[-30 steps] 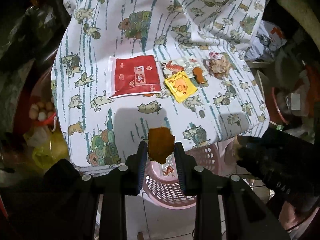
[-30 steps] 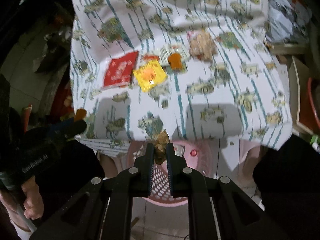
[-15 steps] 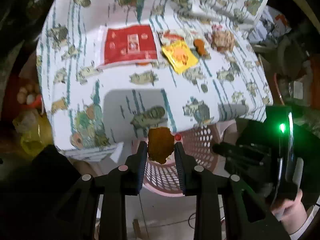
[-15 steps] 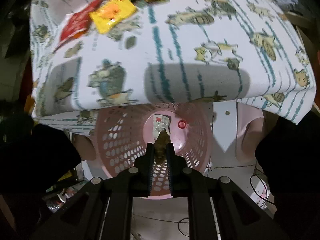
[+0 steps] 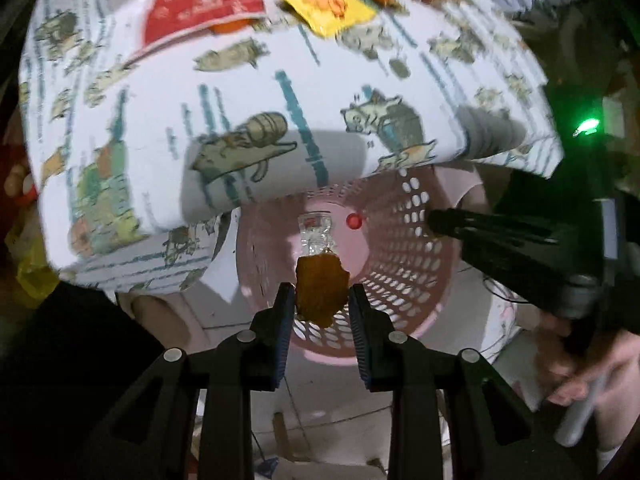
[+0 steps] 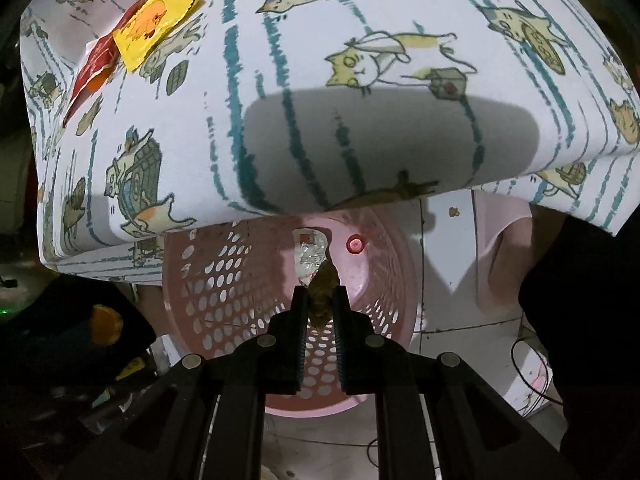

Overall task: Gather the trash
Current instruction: 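Carry the orange scrap over the pink basket and open the left tool, then raise the left tool back toward the remaining trash on the cloth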

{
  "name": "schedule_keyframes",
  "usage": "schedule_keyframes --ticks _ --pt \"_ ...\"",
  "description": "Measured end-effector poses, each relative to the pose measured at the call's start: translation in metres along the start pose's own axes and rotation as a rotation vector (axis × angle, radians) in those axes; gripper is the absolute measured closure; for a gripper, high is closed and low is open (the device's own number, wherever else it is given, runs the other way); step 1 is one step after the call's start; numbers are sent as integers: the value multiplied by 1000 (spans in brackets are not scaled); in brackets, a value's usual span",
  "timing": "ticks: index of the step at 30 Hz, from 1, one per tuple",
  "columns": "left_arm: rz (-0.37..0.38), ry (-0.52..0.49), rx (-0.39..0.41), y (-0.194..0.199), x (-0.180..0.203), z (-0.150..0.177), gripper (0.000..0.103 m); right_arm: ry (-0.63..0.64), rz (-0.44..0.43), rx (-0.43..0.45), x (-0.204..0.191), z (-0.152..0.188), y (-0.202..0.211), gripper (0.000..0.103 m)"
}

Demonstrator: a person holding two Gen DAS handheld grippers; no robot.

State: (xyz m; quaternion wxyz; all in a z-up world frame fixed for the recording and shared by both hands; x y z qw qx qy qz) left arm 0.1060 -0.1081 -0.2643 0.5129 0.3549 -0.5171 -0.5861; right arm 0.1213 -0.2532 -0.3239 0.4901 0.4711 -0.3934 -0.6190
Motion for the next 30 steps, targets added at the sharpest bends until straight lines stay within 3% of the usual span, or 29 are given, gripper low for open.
schedule_keyframes --ticks 8,12,15,16,17,19,22,27,30 --pt "-76 -47 -118 -58 7 -2 76 -16 -11 -13 3 -3 -2 90" --pt "-171 -103 -149 -74 11 -5 76 -4 -10 -14 2 -4 -4 90" --pt "-159 -76 -163 -77 6 -6 76 0 -4 -24 3 -3 -8 90" --pt "-151 -68 -176 -78 5 -6 65 -6 -5 -24 5 -3 -8 90" --pt "-146 -61 -186 -79 3 -6 46 -13 -10 -24 7 -3 -8 90" --pt "-154 -72 -161 -74 4 -5 33 -20 -22 -31 8 -4 -8 89" --pt "-160 -82 -137 -62 7 -4 30 -19 -47 -49 9 -2 -8 89" --pt "-107 -48 -114 -33 5 12 29 -32 -70 -30 8 -2 5 88" --pt "-131 -36 -7 3 1 19 29 6 -53 19 -1 2 25 87"
Point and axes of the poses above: each gripper's, at about its wrist camera, not at the fingertips, and y roughly against the way its jaws point, x to its right, z to its underside, the point moved 5 cm from there along -y, roughly the way its jaws point, and after that the axes turned 13 degrees about -x, right-handed, at the moved point
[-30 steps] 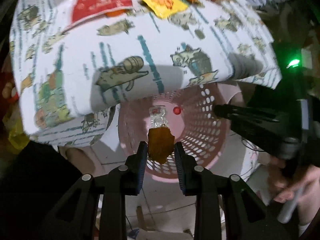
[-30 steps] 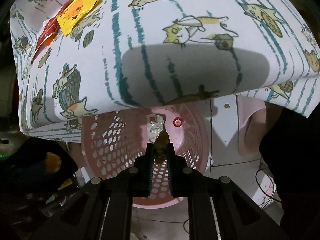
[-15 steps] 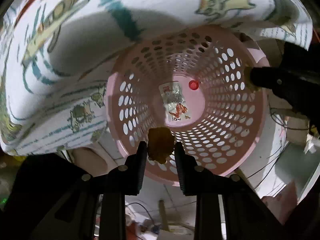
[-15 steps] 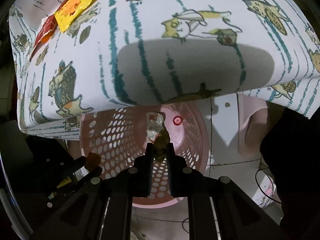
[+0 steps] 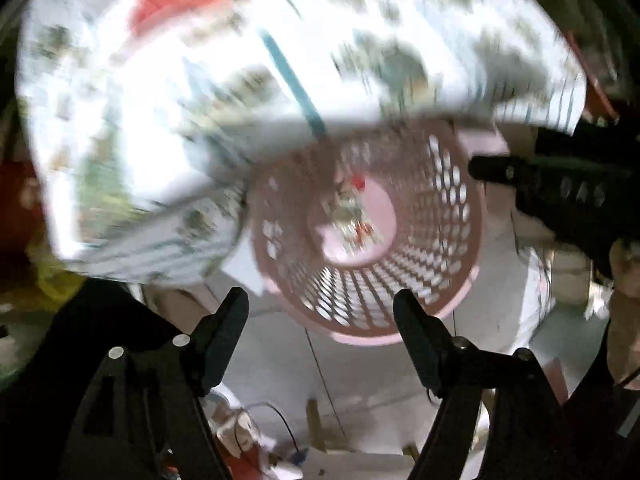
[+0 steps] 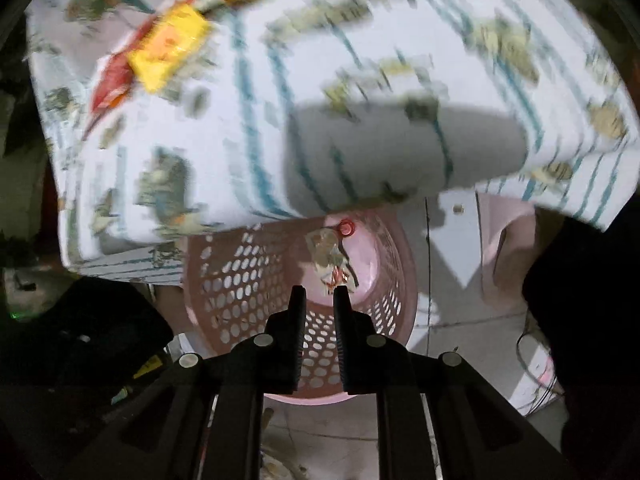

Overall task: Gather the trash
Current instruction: 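Raise the left tool back toward the remaining trash on the cloth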

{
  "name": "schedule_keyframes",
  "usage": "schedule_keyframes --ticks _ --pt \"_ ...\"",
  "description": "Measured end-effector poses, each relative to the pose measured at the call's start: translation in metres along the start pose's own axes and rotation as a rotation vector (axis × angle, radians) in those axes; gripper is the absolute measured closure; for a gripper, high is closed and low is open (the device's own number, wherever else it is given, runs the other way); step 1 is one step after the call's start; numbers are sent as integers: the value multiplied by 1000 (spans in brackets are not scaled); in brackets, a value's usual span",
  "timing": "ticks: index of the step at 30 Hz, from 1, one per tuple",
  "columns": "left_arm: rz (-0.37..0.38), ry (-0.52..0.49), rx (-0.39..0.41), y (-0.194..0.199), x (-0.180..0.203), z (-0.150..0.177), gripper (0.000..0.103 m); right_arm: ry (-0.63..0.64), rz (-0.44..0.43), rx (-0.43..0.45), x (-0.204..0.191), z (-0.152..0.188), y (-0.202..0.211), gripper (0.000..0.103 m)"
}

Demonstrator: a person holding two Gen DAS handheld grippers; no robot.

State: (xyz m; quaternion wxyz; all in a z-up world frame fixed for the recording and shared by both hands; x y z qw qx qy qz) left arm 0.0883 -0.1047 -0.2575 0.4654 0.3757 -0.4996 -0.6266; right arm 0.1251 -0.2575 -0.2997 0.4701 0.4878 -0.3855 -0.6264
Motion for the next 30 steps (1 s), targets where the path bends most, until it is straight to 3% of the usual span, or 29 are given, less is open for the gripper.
schedule_keyframes --ticks 4,7,9,11,17,21,24,26,27,30 --pt "30 55 123 45 -24 4 29 115 83 144 -27 11 43 75" --pt "66 101 188 69 -42 3 29 154 97 250 -39 18 75 74" --pt "129 127 211 80 -51 2 30 167 117 300 -44 19 91 74" --pt "132 137 248 91 -58 1 30 167 122 344 -47 20 103 74" --pt "120 127 331 116 -61 -5 30 180 167 413 -55 20 126 74" --pt "30 110 453 142 -59 0 30 200 177 436 -58 21 131 74" --pt "118 152 496 166 -65 -1 30 218 184 470 -64 24 140 74" --pt "118 153 559 196 -66 -3 29 236 193 508 -68 27 148 74" --pt "99 155 612 215 -67 -4 28 247 194 523 -71 28 151 74" --pt "64 139 745 266 -71 -9 11 275 195 561 -77 31 161 69"
Point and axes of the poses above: each gripper's, at about its wrist camera, not at the fingertips, and y roughly against the way its jaws point, x to its right, z to its underside, the point moved 5 cm from there along -y, roughly the way its jaws point, and after that the axes turned 13 degrees about -x, right-handed, at the moved point
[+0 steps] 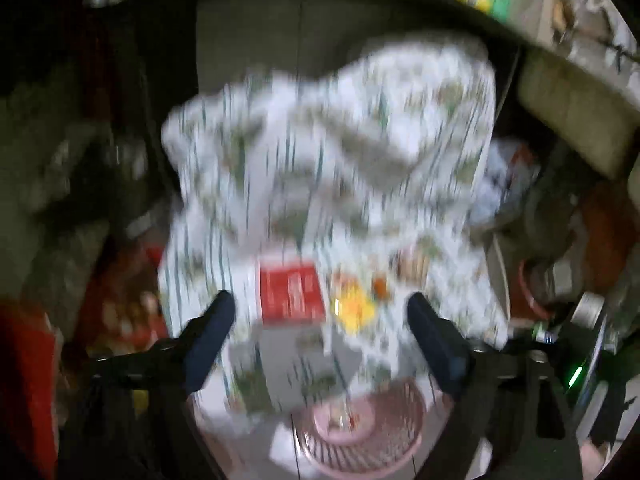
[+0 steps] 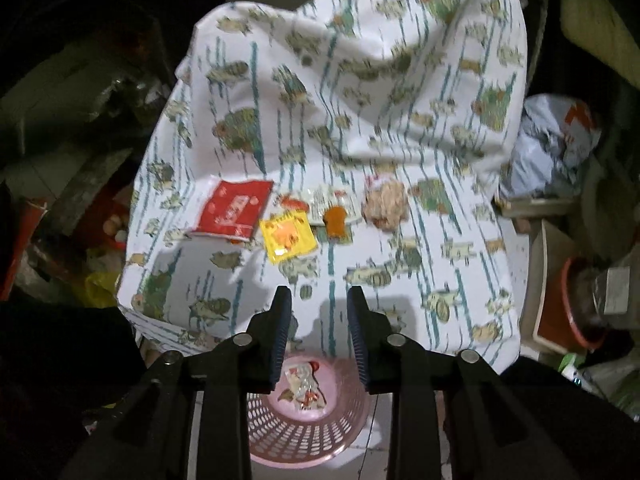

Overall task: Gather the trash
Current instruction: 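Raise the left tool back toward the remaining trash on the cloth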

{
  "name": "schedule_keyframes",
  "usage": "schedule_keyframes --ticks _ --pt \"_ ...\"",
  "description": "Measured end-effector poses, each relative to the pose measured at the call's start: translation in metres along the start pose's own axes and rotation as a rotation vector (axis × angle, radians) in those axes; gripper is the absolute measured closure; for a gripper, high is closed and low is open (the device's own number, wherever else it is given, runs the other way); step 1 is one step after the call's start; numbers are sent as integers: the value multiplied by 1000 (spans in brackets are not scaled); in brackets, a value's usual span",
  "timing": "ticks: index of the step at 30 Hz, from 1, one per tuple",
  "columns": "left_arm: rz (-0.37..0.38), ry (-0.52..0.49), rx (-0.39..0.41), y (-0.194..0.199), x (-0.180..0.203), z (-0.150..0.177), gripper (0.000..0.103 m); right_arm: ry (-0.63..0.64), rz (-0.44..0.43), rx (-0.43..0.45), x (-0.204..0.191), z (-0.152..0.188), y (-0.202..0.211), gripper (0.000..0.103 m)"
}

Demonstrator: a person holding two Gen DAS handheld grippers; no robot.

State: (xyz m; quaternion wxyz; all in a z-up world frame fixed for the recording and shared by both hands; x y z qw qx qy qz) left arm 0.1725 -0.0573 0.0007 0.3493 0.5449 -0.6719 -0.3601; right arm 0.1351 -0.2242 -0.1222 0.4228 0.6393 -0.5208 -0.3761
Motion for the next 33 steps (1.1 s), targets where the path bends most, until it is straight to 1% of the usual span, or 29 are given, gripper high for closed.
schedule_keyframes --ticks 2,4,5,8,11,12,14,16,17,20,23,28,31,33 --pt "-39 1 69 15 -2 -21 1 6 9 23 -1 -3 4 59" --pt "-82 5 121 23 -5 -36 0 13 17 39 -3 -5 6 54" --pt "-95 4 133 22 -7 -41 0 14 21 44 -3 -6 7 50" --pt "-87 18 137 10 -17 -45 0 6 30 46 1 -7 4 42" --pt "-57 45 135 -15 -29 -32 0 0 43 37 7 -8 -1 41" --pt "-64 43 125 -25 -31 -26 0 -1 38 31 9 -9 -4 41" --pt "-109 60 84 -47 -37 -17 0 -11 34 14 12 -10 -9 41" --pt "-116 71 42 -63 -42 -14 0 -21 34 3 14 -12 -15 41" --pt "-117 75 31 -68 -44 -14 0 -23 35 -2 15 -13 -18 41" --pt "-134 70 33 -74 -47 -15 0 -26 43 -13 14 -17 -24 41" --pt "-151 43 -6 -84 -49 -15 0 -32 31 -26 15 -19 -29 41" --pt "-114 79 -57 -95 -56 -15 0 -41 5 -49 16 -27 -32 41" --pt "-100 101 -93 -100 -61 -17 0 -30 2 -62 22 -45 -27 41" --pt "-90 130 -135 -106 -66 -16 0 -19 -16 -75 26 -59 -23 41"
Point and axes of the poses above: each gripper's, at about its wrist camera, not at the fingertips, and y roughly against the way its jaws point, x to its right, z to its underside, the point moved 5 cm from there along -y, roughly the way its jaws point, and after that the axes turned 13 degrees about -x, right-handed, at the moved point
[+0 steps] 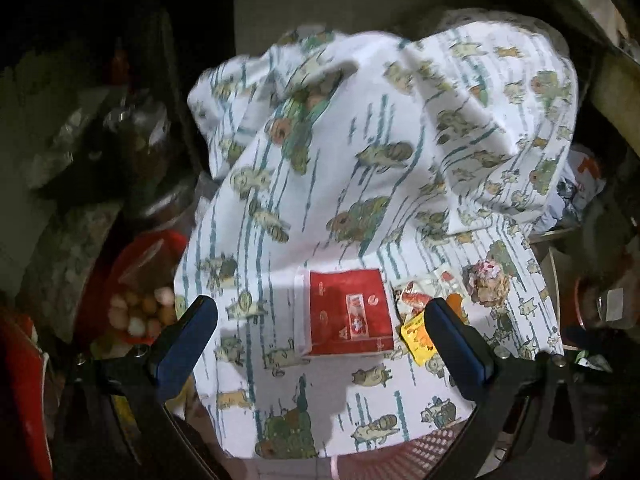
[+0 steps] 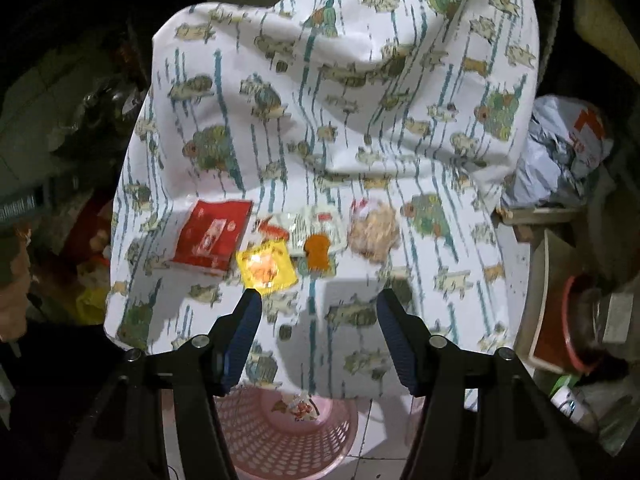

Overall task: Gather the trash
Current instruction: 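Raise the left tool back toward the remaining trash on the cloth, then lower the right tool onto the yellow snack packet, close and lift it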

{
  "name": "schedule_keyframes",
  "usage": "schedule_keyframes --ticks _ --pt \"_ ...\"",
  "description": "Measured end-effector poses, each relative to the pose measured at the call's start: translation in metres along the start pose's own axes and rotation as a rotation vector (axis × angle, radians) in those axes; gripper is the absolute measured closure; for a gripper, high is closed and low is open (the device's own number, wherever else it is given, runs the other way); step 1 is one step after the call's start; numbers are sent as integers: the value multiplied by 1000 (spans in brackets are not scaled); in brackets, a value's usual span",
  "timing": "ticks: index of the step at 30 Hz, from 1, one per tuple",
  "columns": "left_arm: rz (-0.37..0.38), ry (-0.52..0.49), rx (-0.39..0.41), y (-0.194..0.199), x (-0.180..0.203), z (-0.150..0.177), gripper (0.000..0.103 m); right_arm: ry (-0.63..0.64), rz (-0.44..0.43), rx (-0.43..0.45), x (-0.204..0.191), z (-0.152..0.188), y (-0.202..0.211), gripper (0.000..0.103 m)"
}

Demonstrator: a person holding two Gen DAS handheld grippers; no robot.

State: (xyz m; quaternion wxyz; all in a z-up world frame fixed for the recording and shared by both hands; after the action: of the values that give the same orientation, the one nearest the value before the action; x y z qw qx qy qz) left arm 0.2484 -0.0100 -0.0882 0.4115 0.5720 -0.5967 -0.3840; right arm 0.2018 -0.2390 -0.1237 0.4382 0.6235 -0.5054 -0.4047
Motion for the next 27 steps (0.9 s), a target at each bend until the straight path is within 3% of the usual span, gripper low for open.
schedule_keyframes --ticks 5,10,13,17,27 --pt "21 49 -81 -18 -9 3 0 -55 -48 -58 21 -35 -6 40" --pt "28 88 -181 -39 -13 8 0 -147 -92 -150 36 -53 -43 40" --pt "38 121 -200 -42 -18 10 0 -84 -125 -219 18 -54 -71 40" --pt "41 141 -207 -40 -25 11 0 117 -127 -281 -34 -48 -110 40" --pt "30 160 -229 -44 -41 12 0 191 -57 -318 -67 -57 -164 39"
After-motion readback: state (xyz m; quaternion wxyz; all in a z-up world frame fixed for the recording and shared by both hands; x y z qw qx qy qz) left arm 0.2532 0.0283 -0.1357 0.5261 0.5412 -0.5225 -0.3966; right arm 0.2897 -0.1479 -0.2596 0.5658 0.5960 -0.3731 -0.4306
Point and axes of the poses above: each gripper's, at about its wrist camera, not at the fingertips, and y roughly against the way its jaws point, x to its right, z to its underside, the point moved 5 cm from there along -y, roughly the way its jaws point, and after that the axes turned 13 degrees about -x, right-handed, at the moved point
